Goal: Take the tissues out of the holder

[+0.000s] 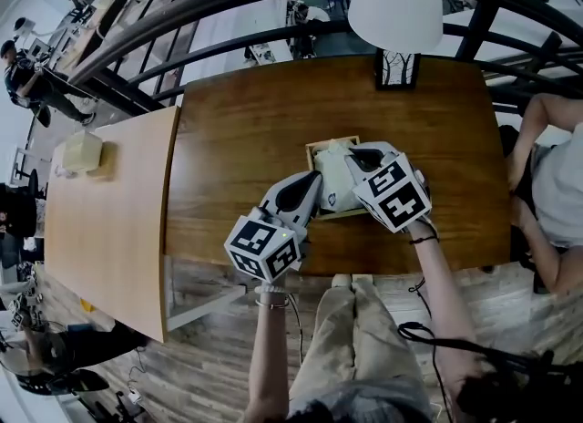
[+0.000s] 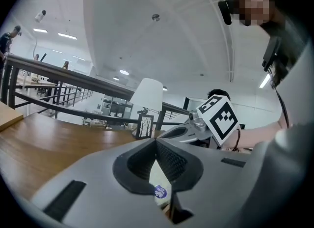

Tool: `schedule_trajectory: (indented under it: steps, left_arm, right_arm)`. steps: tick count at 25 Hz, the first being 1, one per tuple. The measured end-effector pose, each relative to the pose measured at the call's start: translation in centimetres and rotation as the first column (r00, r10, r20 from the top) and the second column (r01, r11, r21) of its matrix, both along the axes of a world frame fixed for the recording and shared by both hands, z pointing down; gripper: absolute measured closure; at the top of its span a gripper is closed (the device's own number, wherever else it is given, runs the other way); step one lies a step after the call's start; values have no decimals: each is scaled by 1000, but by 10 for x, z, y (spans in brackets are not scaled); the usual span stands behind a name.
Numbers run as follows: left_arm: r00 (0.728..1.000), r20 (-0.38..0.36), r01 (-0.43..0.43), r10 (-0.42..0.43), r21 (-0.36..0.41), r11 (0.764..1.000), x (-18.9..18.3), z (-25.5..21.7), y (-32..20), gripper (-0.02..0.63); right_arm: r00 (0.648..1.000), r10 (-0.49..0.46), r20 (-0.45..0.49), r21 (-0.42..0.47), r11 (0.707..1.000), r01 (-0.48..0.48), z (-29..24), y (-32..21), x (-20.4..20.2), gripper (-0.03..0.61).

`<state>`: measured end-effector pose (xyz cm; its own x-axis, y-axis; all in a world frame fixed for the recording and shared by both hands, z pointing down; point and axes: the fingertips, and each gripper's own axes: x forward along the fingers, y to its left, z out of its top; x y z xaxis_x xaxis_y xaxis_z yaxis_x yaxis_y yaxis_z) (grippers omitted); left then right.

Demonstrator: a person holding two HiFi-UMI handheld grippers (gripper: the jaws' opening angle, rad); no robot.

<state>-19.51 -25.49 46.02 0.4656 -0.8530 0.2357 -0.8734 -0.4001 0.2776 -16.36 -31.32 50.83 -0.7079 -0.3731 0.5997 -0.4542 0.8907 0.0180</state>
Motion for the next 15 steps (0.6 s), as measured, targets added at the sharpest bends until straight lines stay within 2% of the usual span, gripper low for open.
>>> schedule_trajectory:
  steps: [9,15]
  left_arm:
    - [1000,4,-15,15,34,999,8,-22,4,606]
    - [999,14,-35,34,79,996,16,-48,10,606]
  right_arm:
    - [993,23,116,11,1000,-24,-45,6,6,566]
    - [985,47,168,53,997,-56,-83,10,18,568]
